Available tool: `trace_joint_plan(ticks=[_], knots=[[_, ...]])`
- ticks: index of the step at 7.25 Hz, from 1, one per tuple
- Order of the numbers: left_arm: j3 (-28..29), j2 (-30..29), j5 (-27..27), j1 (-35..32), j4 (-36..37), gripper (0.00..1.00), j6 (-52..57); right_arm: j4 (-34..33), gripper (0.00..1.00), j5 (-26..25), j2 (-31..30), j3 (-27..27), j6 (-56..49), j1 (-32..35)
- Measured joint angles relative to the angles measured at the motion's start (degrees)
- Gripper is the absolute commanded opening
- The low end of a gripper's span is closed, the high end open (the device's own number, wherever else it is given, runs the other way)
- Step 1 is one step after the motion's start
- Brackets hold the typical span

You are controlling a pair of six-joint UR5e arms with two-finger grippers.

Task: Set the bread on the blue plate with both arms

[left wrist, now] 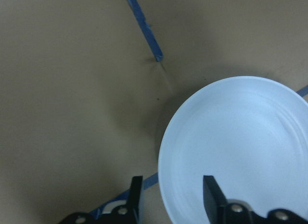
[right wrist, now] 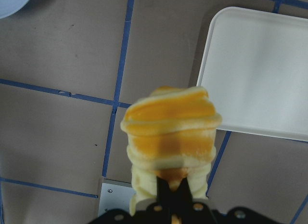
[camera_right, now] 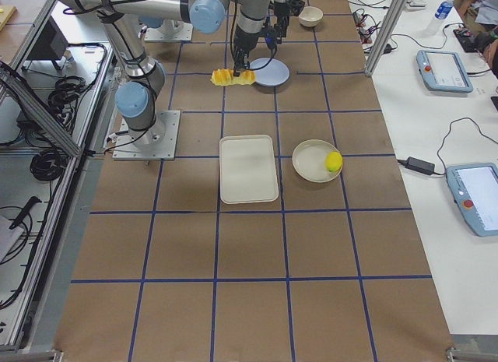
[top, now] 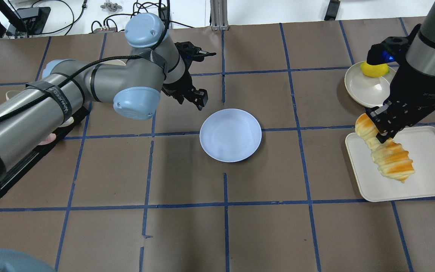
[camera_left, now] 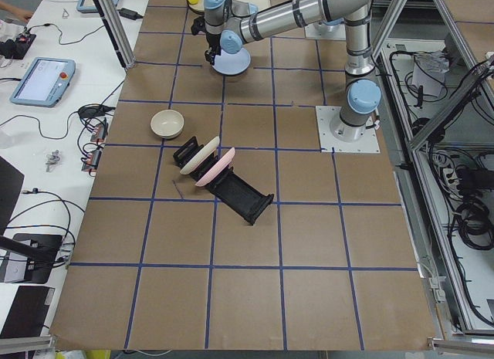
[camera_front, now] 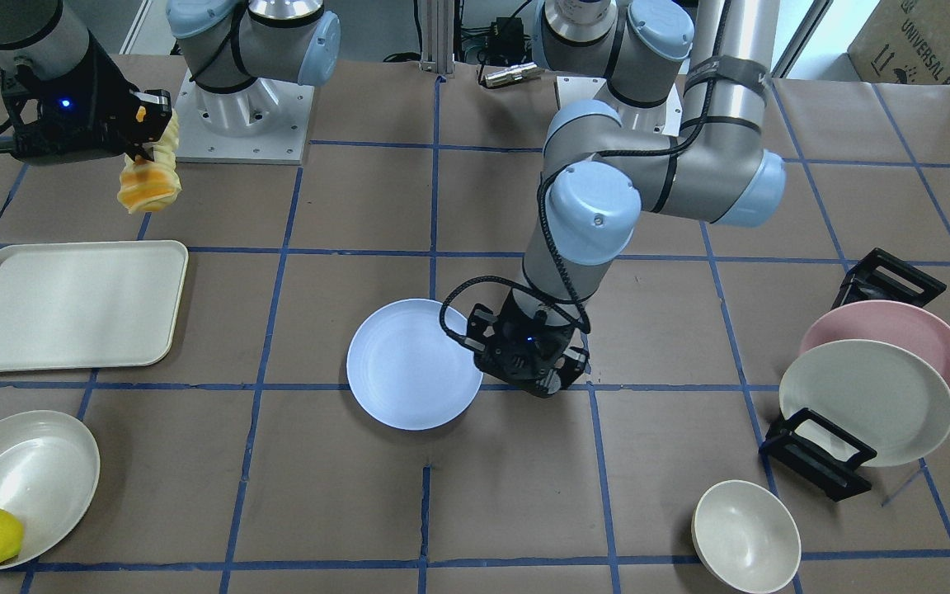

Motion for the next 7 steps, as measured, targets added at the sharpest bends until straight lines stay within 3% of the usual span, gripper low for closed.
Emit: trace_joint_plan(ticks=[4,7], knots=[[2.46,14.88,4.52,3.08,-18.45,1.00,-0.52,0.04,0.02,0.15,0.17,-0.14,1.27,0.14],[3.15,21.52,5.08,6.13,-27.18,1.00,-7.13,-3.77,0.02,0.51,3.59,-1.07,11.97,9.24]])
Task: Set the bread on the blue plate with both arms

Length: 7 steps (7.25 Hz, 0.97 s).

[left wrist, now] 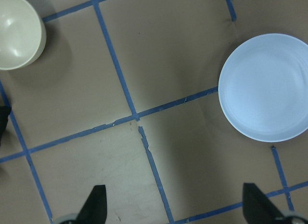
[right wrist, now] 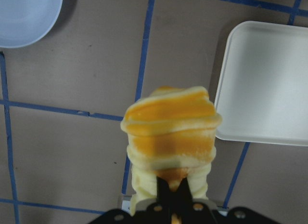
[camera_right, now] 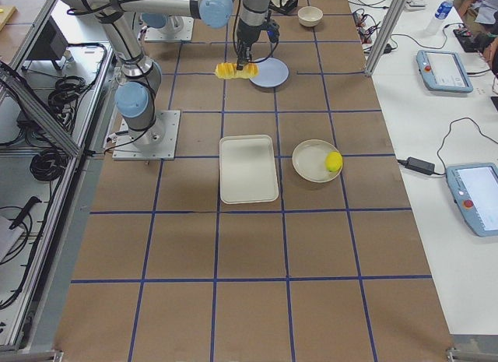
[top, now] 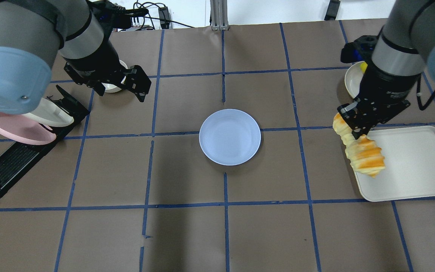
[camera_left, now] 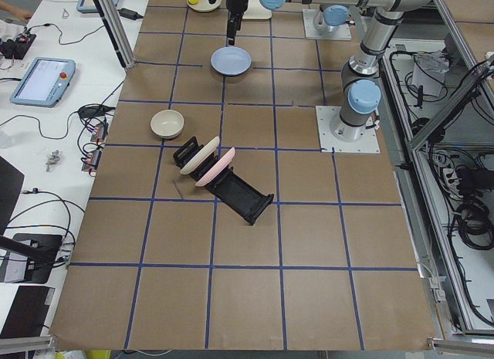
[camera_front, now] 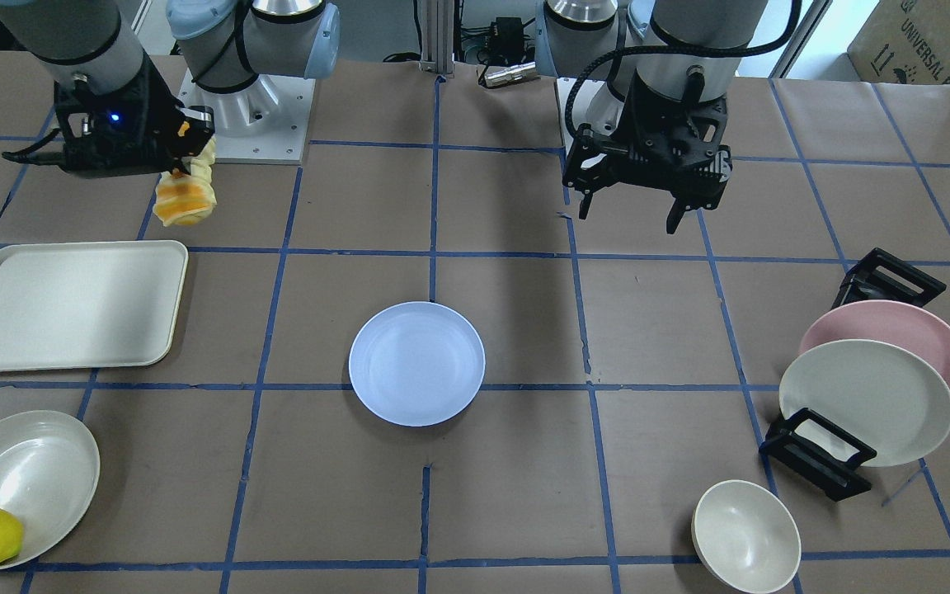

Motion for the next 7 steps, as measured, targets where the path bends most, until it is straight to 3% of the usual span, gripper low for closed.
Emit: trace_joint_plan(ticks=[2,5,7], knots=[[1.98,-0.09,0.06,1.09,-3.08,1.00,-1.73,-4.16,0.03,-0.21,7.27,-3.99,8.70,9.06],[2.77,-0.99,-0.06,1.25,-6.34,1.00,-4.95,-7.68,0.03,0.19,22.06,-15.15,15.65,15.57],[1.92,-0.54,-0.17,1.17,-6.86,1.00,-4.93,-16.03,0.03,0.37,31.79,-17.62,20.90,19.89]])
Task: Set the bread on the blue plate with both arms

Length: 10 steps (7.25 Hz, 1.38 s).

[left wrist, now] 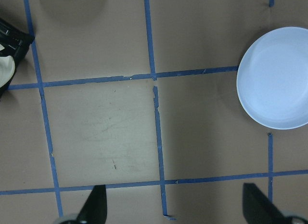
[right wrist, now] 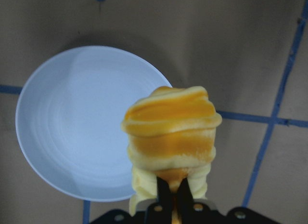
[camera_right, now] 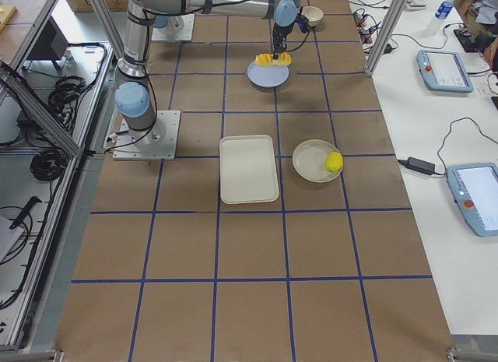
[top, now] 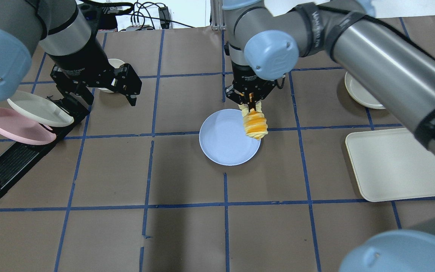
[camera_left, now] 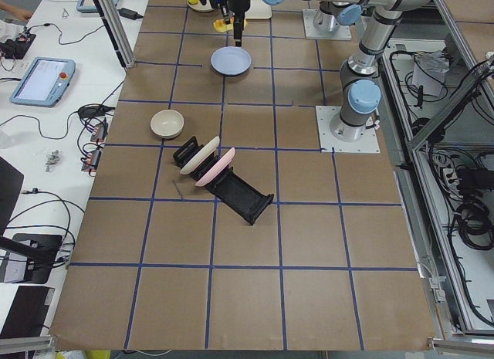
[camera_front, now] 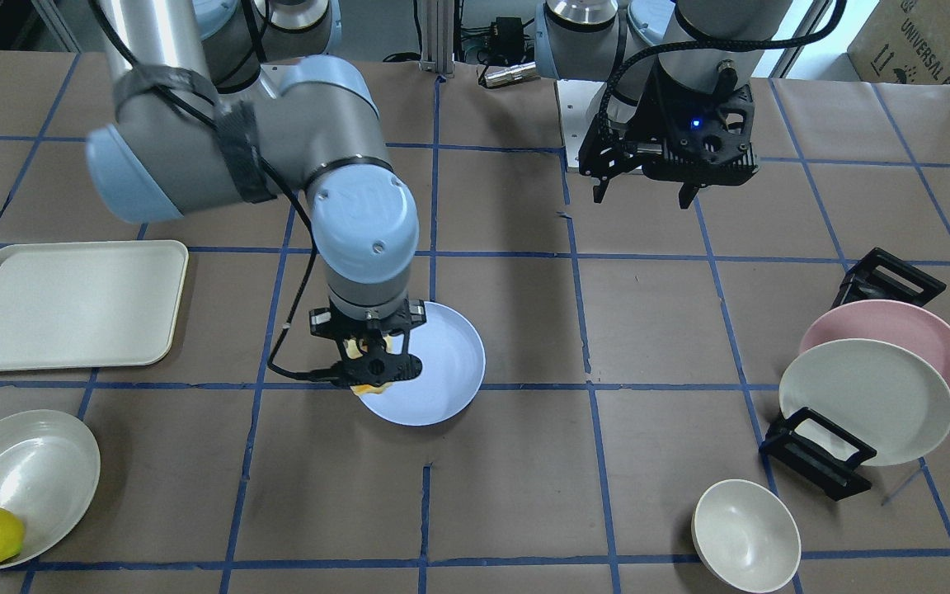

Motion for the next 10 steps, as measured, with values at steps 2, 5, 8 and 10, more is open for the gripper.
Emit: trace_joint_plan(ticks=[2,5,8,10], knots=[[-0.52,0.07,0.02,-0.05,0.52,1.00,0.09,-4.71,0.16,-0.02,4.46,0.08,2.51,2.04],[0.32,-0.28,0.09,-0.07,0.94,1.00,0.11,-4.96,1.00,-0.27,5.16,1.05,3.67,2.81],[1.16,-0.38,0.17,-0.07,1.00,1.00,0.12,-4.87,1.00,-0.46,4.70,1.23,3.55,2.60],[1.27,-0.37,0.14,-0.07,1.00,1.00,0.14,-1.84,1.00,-0.80,1.47,2.07,-2.56,0.26]])
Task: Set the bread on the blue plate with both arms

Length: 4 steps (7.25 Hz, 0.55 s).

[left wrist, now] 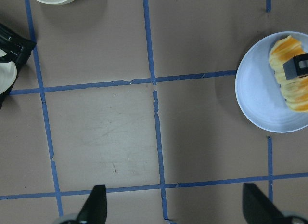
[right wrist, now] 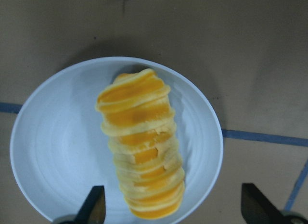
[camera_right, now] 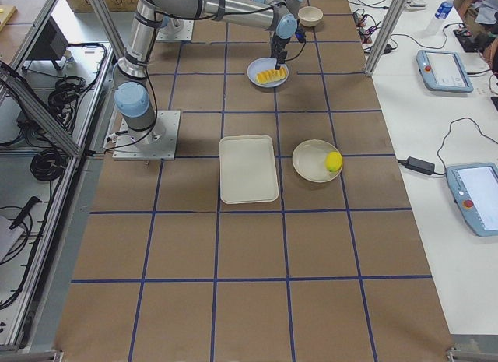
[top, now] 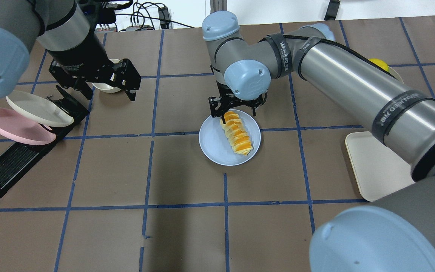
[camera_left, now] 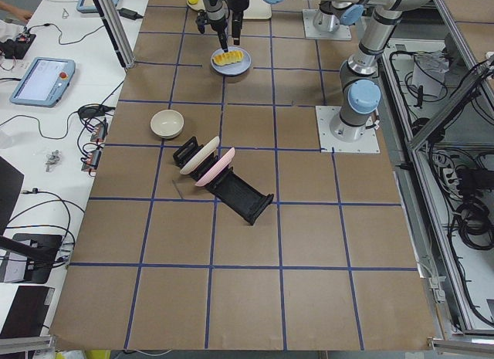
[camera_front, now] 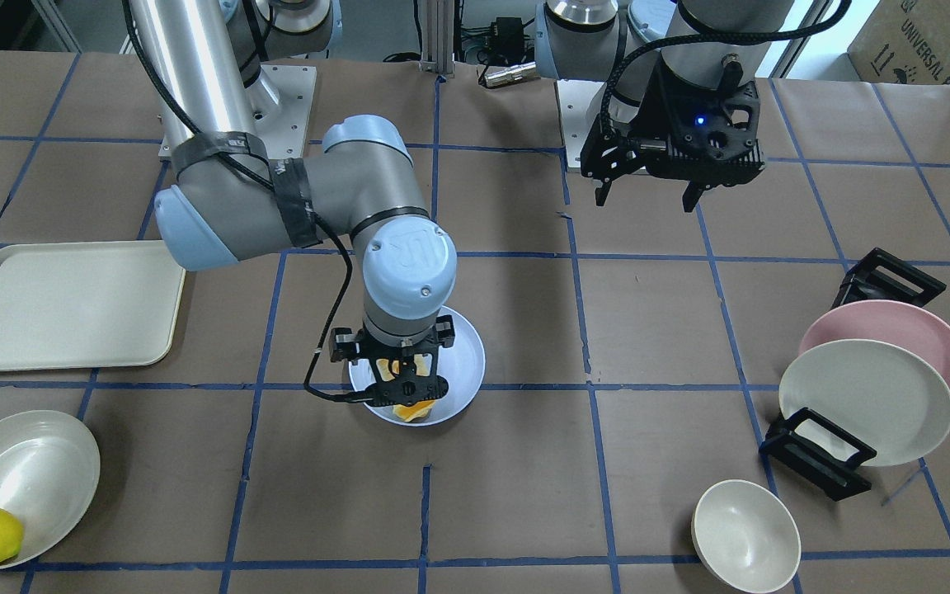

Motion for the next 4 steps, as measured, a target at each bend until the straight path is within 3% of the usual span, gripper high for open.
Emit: trace_joint_plan(ticks=[4], knots=[[0.00,0.12,-0.41,0.00,-0.07,1.00,0.07,7.33,1.00,-0.07,-22.55,12.85,-22.34,-17.36]])
